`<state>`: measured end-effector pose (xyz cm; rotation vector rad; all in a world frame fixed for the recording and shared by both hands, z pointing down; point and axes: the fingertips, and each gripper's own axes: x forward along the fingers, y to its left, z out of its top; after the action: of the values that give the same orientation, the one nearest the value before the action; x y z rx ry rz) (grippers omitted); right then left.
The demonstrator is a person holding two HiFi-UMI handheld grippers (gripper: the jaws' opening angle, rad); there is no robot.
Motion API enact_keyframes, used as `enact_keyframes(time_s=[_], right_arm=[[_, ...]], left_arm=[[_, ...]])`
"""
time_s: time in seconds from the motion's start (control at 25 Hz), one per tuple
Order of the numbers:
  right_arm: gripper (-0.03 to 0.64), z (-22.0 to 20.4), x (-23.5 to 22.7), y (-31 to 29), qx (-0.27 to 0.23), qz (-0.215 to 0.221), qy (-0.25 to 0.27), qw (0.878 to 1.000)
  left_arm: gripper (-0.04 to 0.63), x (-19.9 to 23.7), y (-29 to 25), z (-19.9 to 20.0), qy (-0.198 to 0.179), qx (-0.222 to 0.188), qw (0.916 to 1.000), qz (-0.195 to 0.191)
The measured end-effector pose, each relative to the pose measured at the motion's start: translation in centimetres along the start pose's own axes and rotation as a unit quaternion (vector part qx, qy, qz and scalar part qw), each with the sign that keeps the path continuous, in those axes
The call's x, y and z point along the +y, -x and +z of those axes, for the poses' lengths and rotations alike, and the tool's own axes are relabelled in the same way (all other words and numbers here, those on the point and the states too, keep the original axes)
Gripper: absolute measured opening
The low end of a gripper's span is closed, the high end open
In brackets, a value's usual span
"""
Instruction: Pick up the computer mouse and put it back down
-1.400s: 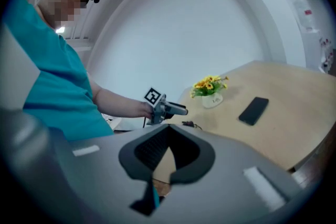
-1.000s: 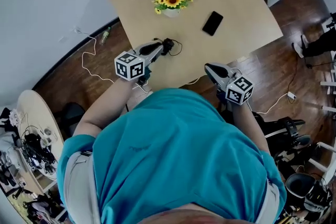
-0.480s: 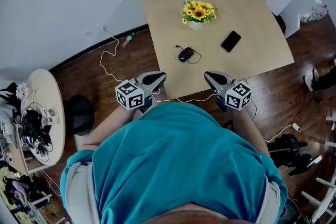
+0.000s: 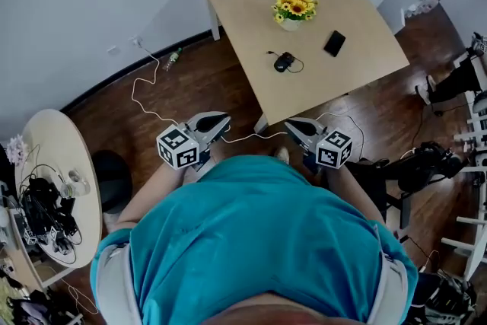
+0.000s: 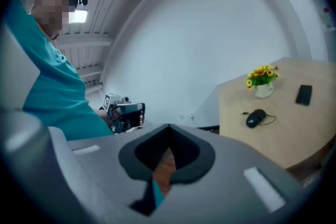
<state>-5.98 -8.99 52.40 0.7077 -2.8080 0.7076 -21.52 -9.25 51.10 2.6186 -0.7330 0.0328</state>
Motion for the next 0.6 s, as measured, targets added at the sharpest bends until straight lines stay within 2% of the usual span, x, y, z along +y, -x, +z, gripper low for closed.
enact_keyframes(time_s=[0.12, 0.32, 0.48, 0.6], right_arm=[[0.003, -1.1, 3.7, 0.7, 0.01, -0.009, 0.01, 1.0], [0.003, -1.3, 5.9, 4.0, -0.005, -0.028, 0.028, 0.999], [0.003, -1.8, 7.9, 8.8, -0.023, -0.021, 0.052, 0.998], [0.003, -4.0, 9.5, 14.0, -0.038, -0.016, 0.056, 0.998]], left_arm=[[0.005, -1.5, 2.3, -0.6, 0.01, -0.008, 0.9998, -0.017], [0.005, -6.1, 2.9, -0.6, -0.012, -0.024, 0.9987, -0.044], [0.005, -11.3, 2.2, -1.7, -0.021, -0.023, 0.9984, -0.047], [0.005, -16.4, 0.3, -3.6, -0.022, -0.017, 0.9986, -0.046]])
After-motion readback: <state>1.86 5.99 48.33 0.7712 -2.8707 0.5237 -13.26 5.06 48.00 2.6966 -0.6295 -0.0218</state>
